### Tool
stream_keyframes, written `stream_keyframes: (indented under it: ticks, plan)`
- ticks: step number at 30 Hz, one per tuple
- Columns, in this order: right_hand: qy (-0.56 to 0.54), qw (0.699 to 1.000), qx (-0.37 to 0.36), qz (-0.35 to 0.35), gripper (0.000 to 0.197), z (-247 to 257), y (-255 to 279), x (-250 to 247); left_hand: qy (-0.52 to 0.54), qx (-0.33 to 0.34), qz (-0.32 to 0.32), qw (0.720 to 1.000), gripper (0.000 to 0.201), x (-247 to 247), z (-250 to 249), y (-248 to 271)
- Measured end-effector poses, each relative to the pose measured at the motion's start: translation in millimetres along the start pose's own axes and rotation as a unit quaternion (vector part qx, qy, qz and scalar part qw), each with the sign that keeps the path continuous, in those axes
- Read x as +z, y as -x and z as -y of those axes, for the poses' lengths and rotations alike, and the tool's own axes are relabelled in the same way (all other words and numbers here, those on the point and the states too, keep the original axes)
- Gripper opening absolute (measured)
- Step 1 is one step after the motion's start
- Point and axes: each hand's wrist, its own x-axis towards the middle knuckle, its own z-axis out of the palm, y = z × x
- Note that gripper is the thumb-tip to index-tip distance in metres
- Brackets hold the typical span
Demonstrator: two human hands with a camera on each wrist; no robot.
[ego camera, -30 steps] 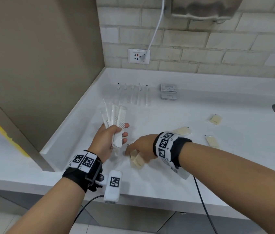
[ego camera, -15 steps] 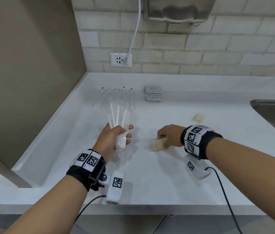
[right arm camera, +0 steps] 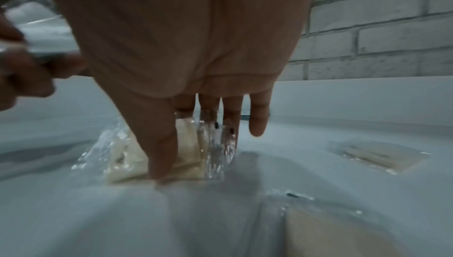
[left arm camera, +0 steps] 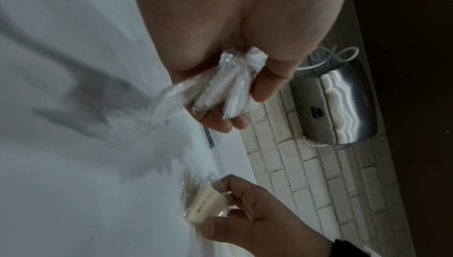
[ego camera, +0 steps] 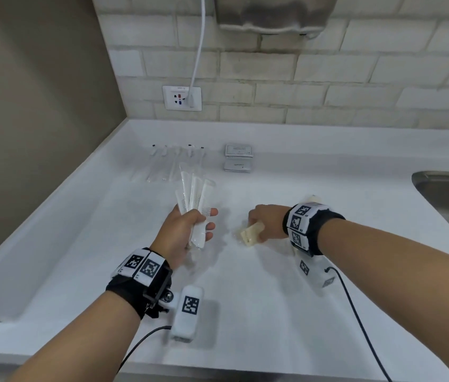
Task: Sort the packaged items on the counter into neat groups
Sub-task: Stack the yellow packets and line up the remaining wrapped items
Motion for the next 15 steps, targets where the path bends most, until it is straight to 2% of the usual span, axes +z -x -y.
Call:
stream_keyframes:
  ticks: [3,5,8,11,13,15]
  plan:
    - [0.028,0.999,-0.018,-0.018,0.063,0.5,-5.0,2.3,-0.006,0.004,-0.008,1.0,0.043,12.6,1.7,-3.9]
    - [0.07,0.997,-0.023,-0.007,0.068,0.6,-7.1,-0.5,-0.013,0.006,-0.016,1.0,0.043,21.6,2.7,-6.0]
    - [0.065,0.997,-0.033,0.001,0.06,-0.7,-5.8,-4.8,-0.009,0.013,-0.022,1.0,0.042,36.5,2.4,-7.2]
    - [-0.007,0.998,-0.061,-0.016,0.039,-9.5,4.6,-7.8,-0.008,0.023,-0.018,1.0,0.044,50.4,1.9,-8.8]
    - [-0.036,0.996,-0.076,0.0,0.043,-21.4,16.5,-12.9,-0.006,0.027,-0.017,0.999,0.045,58.0,3.5,-10.7]
    - [-0.013,0.997,-0.078,0.015,0.046,-38.7,29.9,-20.9,-0.005,0.031,-0.015,0.999,0.045,65.1,5.5,-12.5]
